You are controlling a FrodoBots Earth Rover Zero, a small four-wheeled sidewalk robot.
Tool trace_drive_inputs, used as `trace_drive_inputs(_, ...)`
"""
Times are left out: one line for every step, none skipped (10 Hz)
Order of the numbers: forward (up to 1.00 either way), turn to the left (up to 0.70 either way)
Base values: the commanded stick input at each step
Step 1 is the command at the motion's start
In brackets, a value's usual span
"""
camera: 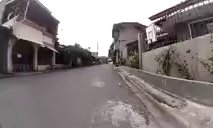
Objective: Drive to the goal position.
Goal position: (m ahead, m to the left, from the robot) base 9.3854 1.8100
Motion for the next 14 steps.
trace_drive_inputs(0.70,0.01)
trace_drive_inputs(0.70,0.01)
trace_drive_inputs(0.70,0.01)
trace_drive_inputs(0.70,0.01)
trace_drive_inputs(0.70,0.01)
trace_drive_inputs(0.70,0.01)
trace_drive_inputs(0.70,0.01)
trace_drive_inputs(0.70,0.01)
trace_drive_inputs(0.70,0.01)
trace_drive_inputs(0.70,0.01)
trace_drive_inputs(0.70,0.01)
trace_drive_inputs(0.70,0.01)
trace_drive_inputs(0.70,0.01)
trace_drive_inputs(0.70,0.01)
